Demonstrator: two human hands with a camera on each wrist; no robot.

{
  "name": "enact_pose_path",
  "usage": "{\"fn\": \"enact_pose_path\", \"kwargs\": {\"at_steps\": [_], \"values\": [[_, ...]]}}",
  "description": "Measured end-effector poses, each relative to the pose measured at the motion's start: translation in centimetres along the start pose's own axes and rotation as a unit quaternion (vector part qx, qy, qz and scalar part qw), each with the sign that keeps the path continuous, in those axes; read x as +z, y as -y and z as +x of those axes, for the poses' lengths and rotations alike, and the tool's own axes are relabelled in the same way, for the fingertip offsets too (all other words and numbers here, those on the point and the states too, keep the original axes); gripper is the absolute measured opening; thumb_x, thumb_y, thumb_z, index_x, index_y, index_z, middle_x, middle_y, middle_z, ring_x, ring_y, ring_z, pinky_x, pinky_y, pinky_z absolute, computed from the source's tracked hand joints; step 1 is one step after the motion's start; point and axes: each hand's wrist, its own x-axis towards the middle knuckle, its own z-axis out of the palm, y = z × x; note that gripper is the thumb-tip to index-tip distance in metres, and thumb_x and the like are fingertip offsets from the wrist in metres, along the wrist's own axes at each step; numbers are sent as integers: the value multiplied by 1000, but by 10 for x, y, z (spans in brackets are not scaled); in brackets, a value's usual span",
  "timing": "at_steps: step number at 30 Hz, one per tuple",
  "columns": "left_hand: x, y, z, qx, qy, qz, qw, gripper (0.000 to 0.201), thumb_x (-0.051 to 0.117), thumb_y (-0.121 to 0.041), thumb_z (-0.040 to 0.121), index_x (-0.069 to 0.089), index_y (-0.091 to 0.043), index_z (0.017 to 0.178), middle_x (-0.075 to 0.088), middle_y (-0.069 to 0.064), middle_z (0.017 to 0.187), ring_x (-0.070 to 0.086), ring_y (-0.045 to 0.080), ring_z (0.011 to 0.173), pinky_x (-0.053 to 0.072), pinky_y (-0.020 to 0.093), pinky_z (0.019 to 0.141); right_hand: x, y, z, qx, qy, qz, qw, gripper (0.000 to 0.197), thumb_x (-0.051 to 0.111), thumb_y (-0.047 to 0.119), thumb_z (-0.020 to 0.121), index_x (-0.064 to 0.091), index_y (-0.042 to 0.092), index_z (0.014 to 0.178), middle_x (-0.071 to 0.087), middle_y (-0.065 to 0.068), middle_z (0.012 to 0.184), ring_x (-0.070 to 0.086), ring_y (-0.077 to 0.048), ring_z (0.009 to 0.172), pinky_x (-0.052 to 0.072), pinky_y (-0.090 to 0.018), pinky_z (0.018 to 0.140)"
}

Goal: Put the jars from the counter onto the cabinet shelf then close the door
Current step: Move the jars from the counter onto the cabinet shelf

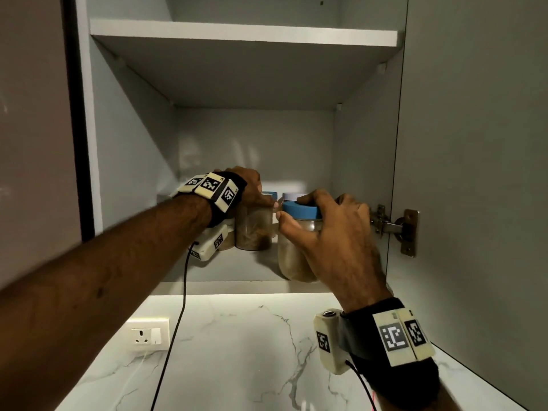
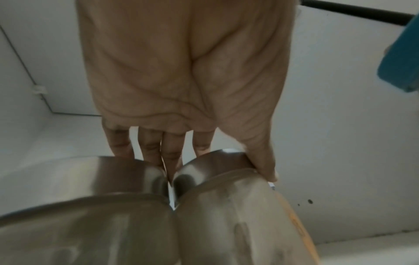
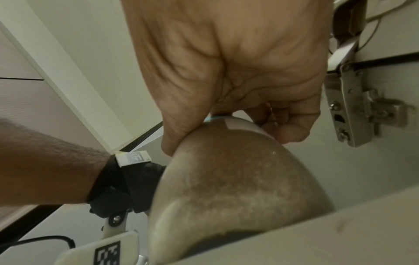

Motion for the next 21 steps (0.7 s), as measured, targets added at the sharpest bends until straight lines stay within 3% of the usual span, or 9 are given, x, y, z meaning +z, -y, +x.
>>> {"fn": "enact_pose_path", "kwargs": {"at_steps": [4, 8, 11, 14, 17, 19, 21], "values": [[1, 0, -4, 2, -2, 3, 1000, 65, 64, -68, 86, 58, -22, 131, 62, 7, 132, 58, 29, 119, 43, 36, 91, 0, 0, 0, -2, 0, 4, 1000, 68, 60, 77, 86, 55, 37, 140, 50, -9, 134, 40, -29, 129, 41, -39, 97], [5, -4, -18, 9, -34, 26, 999, 69, 59, -70, 87, 54, -23, 138, 60, 7, 138, 53, 31, 128, 36, 45, 108, 0, 0, -1, -6, -5, 3, 1000, 66, 60, 76, 86, 56, 37, 139, 52, -11, 133, 41, -30, 128, 41, -40, 96], [-8, -8, -41, 51, -75, -5, 996, 70, 54, -74, 88, 53, -25, 139, 59, 6, 141, 53, 29, 129, 39, 49, 112, 1, -2, 1, -9, -9, 4, 1000, 68, 60, 77, 85, 57, 36, 139, 53, -11, 132, 42, -31, 127, 39, -38, 93], [-26, -5, -89, 111, -129, -73, 983, 65, 50, -75, 90, 59, -29, 134, 59, 0, 143, 55, 23, 130, 44, 50, 110, 3, -4, 2, -8, -25, 5, 1000, 67, 58, 78, 84, 58, 36, 137, 54, -11, 131, 42, -31, 126, 36, -36, 90], [-18, 13, -152, 147, -185, -163, 958, 54, 51, -74, 90, 67, -33, 122, 68, -10, 126, 62, 12, 115, 51, 38, 100, 0, -2, -1, -10, -18, 0, 1000, 66, 59, 78, 85, 58, 37, 137, 54, -11, 133, 41, -31, 128, 35, -36, 89], [5, 33, -189, 136, -190, -184, 955, 53, 49, -76, 89, 70, -35, 116, 71, -16, 116, 65, 7, 105, 53, 33, 92, -2, 0, -2, -13, -12, -7, 1000, 65, 59, 78, 85, 58, 38, 137, 55, -10, 134, 42, -31, 129, 36, -37, 90], [36, 58, -207, 98, -186, -140, 968, 62, 39, -84, 86, 68, -38, 117, 70, -19, 119, 64, 8, 111, 50, 41, 101, -5, -1, 2, -15, -3, -11, 1000, 64, 61, 78, 84, 60, 39, 135, 60, -7, 132, 47, -30, 127, 42, -39, 95]]}}
